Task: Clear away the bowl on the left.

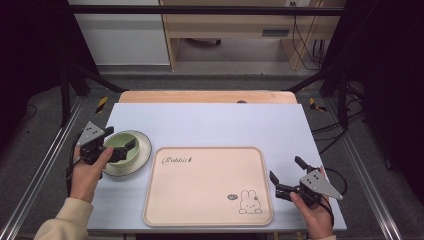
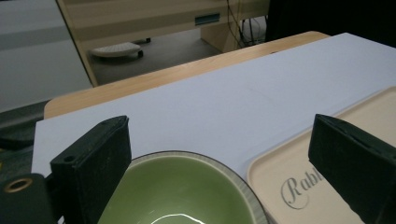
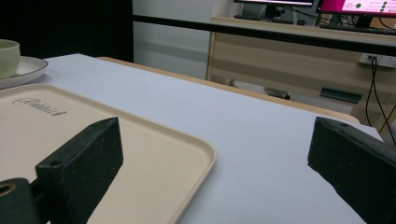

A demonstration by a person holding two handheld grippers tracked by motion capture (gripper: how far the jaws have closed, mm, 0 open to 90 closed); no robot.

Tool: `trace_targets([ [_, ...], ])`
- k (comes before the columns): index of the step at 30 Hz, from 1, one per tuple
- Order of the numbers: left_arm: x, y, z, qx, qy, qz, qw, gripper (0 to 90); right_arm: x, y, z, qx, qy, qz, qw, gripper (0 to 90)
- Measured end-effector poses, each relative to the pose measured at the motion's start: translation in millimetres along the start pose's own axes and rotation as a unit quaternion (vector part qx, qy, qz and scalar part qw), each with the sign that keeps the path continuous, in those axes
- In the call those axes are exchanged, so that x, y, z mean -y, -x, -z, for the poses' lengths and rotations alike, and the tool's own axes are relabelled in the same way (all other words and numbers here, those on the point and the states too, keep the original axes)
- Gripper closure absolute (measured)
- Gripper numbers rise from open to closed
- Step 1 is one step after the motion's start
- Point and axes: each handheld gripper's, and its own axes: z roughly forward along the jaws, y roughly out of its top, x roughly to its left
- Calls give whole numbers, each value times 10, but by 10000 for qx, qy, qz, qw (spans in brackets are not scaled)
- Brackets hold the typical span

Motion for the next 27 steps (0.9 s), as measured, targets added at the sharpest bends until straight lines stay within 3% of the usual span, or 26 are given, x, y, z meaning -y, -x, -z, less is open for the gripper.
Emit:
trace_targets([
  [6, 16, -108, -77, -180, -139, 85, 9997, 63, -8, -7, 4, -23, 18, 4, 10000, 36],
  [17, 51, -267, -41, -372, -258, 171, 9988, 62, -11, -14, -3, -49, 29, 18, 10000, 36],
  [22, 86, -386, -46, -587, -384, 341, 9970, 70, -13, -21, -13, -78, 32, 16, 10000, 36],
  [27, 108, -405, -60, -600, -540, 392, 9960, 69, -13, -18, -13, -82, 33, 6, 10000, 36],
])
